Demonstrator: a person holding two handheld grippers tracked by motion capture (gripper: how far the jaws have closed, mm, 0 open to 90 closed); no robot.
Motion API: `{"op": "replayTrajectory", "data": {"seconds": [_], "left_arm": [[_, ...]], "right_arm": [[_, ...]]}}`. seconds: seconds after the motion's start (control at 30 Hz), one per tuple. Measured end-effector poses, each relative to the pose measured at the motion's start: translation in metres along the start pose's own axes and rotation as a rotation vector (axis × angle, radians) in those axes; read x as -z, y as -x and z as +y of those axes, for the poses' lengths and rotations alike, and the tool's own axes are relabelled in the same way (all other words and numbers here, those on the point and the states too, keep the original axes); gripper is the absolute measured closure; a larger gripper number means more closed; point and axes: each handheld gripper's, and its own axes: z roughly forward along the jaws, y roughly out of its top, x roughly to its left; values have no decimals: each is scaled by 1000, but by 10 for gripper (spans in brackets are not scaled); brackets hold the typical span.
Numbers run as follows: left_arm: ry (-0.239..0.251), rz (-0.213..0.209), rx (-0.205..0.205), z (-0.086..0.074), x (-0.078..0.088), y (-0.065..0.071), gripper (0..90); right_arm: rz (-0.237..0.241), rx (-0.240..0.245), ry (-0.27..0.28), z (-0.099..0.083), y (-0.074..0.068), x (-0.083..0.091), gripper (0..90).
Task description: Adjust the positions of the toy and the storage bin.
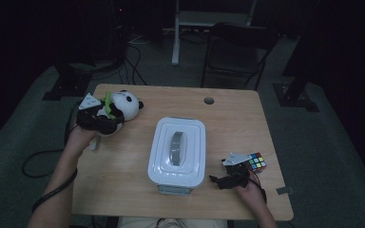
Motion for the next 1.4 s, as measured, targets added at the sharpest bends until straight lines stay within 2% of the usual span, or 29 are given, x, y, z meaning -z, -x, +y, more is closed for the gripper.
{"op": "replayTrajectory", "data": {"seconds": [0.07,0.1,0.2,0.27,0.33,0.43,0.5,0.63,0.73,0.8,0.9,1.07,1.1,1.13,1.17,1.2,1.23,1.27,1.4], "left_arm": [[-10,3,0,1,-5,-10,15],[-10,3,0,1,-5,-10,15],[-20,27,33,2,-16,-30,16],[-19,34,54,2,-22,-40,64],[-22,44,54,2,-28,-48,64],[-30,37,102,2,-38,-63,77],[-45,50,125,1,-44,-70,149],[-101,47,168,-5,-57,-80,158],[-131,48,206,-10,-63,-84,189],[-127,53,220,-11,-64,-85,236],[-142,82,199,-14,-65,-83,344],[-145,85,182,-18,-66,-78,379],[-152,100,184,-19,-67,-76,379],[-158,104,177,-19,-67,-74,405],[-166,114,156,-19,-68,-71,469],[-173,124,152,-18,-69,-69,469],[-176,136,142,-18,-68,-66,511],[-178,144,140,-18,-68,-64,600],[-161,163,132,-17,-67,-58,656]], "right_arm": [[0,0,0,0,0,0,132],[0,0,0,0,0,0,132],[0,0,0,0,0,0,132],[0,0,0,0,0,0,132],[0,0,0,0,0,0,132],[0,0,0,0,0,0,132],[0,0,0,0,0,0,132],[0,0,0,0,0,0,132],[0,0,0,0,0,0,132],[0,0,0,0,0,0,133],[0,-1,0,0,0,0,133],[0,0,0,0,0,0,132],[0,0,0,0,0,0,133],[0,0,0,0,0,0,133],[-1,-1,0,0,0,0,133],[-1,-1,0,0,0,0,133],[-1,-1,0,0,0,0,133],[-1,0,0,0,0,0,133],[-2,-2,1,0,0,0,133]]}}
